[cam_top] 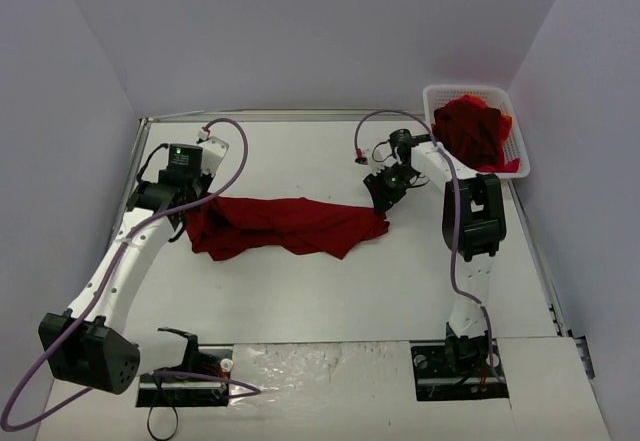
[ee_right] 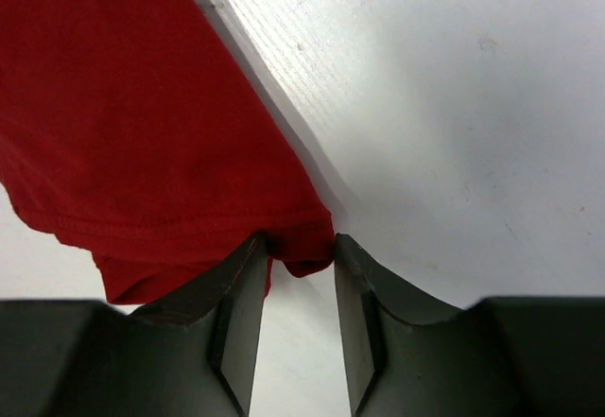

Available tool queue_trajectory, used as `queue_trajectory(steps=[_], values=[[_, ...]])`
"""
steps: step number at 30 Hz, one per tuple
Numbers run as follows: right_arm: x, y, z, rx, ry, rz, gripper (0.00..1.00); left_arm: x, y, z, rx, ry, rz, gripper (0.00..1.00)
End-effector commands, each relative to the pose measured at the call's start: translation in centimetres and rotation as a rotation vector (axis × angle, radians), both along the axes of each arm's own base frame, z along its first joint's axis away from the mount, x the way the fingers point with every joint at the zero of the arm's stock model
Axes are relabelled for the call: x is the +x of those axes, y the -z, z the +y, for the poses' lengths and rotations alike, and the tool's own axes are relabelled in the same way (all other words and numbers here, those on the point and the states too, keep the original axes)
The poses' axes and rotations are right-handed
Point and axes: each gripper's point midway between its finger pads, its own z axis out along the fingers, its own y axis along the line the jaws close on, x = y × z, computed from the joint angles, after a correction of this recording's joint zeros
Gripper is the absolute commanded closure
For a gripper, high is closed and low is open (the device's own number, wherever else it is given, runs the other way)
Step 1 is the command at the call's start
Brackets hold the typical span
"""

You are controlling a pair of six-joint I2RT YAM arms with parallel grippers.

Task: Fold and stack the t-shirts
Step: Flatten out the tshirt

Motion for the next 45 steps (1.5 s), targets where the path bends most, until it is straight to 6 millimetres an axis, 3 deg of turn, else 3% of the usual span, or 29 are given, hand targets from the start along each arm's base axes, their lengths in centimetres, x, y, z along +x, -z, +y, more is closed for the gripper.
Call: queue_trajectory(steps=[1, 3, 4, 5, 11, 15, 18, 23, 24, 28, 35, 39, 41, 42, 44, 45], values=[[-1.1, 0.3, -0.4, -0.023, -0.013, 0.043, 0.71, 0.3, -1.2, 0.0, -0.001, -0.006, -0.042, 0.98], [-1.1, 0.3, -0.4, -0.026, -0.014, 0.042, 0.80, 0.3, -1.2, 0.0, -0.001, -0.006, -0.042, 0.98], [-1.1, 0.2, -0.4, -0.027, -0.016, 0.036, 0.92, 0.3, -1.2, 0.0, -0.001, -0.006, -0.042, 0.98], [-1.1, 0.1, -0.5, -0.028, -0.016, 0.033, 0.99, 0.3, -1.2, 0.0, -0.001, -0.006, -0.042, 0.98], [-0.7, -1.4, -0.8, -0.033, -0.005, -0.006, 1.00, 0.3, -1.1, 0.1, 0.005, -0.007, -0.039, 0.98], [0.7, -3.9, -1.5, -0.062, 0.030, -0.086, 1.00, 0.4, -2.4, 0.0, -0.009, -0.009, -0.070, 0.98], [2.6, -7.8, -1.9, -0.077, 0.085, -0.192, 1.00, 0.8, -4.9, 0.2, -0.005, -0.014, -0.141, 0.98], [6.9, -14.3, -3.5, -0.132, 0.194, -0.395, 1.00, 2.5, -6.9, 1.2, 0.031, -0.076, -0.196, 0.98], [8.1, -16.4, -3.7, -0.123, 0.222, -0.451, 1.00, 3.0, -8.1, 1.4, 0.028, -0.094, -0.236, 0.98], [10.1, -21.6, -4.5, -0.115, 0.292, -0.583, 1.00, 3.6, -11.8, 2.4, 0.023, -0.154, -0.333, 0.98], [8.2, -29.4, -4.7, -0.028, 0.303, -0.740, 1.00, 2.0, -18.2, 3.9, 0.017, -0.218, -0.501, 0.98], [5.5, -34.1, -5.5, -0.006, 0.318, -0.841, 1.00, 0.4, -19.7, 4.4, 0.015, -0.221, -0.523, 0.98], [4.5, -34.6, -5.7, -0.004, 0.319, -0.850, 1.00, -0.7, -19.8, 4.5, 0.002, -0.227, -0.529, 0.98], [3.2, -35.8, -5.9, 0.006, 0.321, -0.878, 1.00, -1.1, -19.9, 4.6, -0.001, -0.228, -0.536, 0.98], [2.1, -35.7, -6.1, 0.006, 0.320, -0.876, 1.00, -2.5, -20.7, 4.6, -0.020, -0.208, -0.568, 0.98], [0.9, -36.8, -6.3, 0.017, 0.322, -0.902, 1.00, -2.9, -20.6, 4.6, -0.024, -0.203, -0.571, 0.98]])
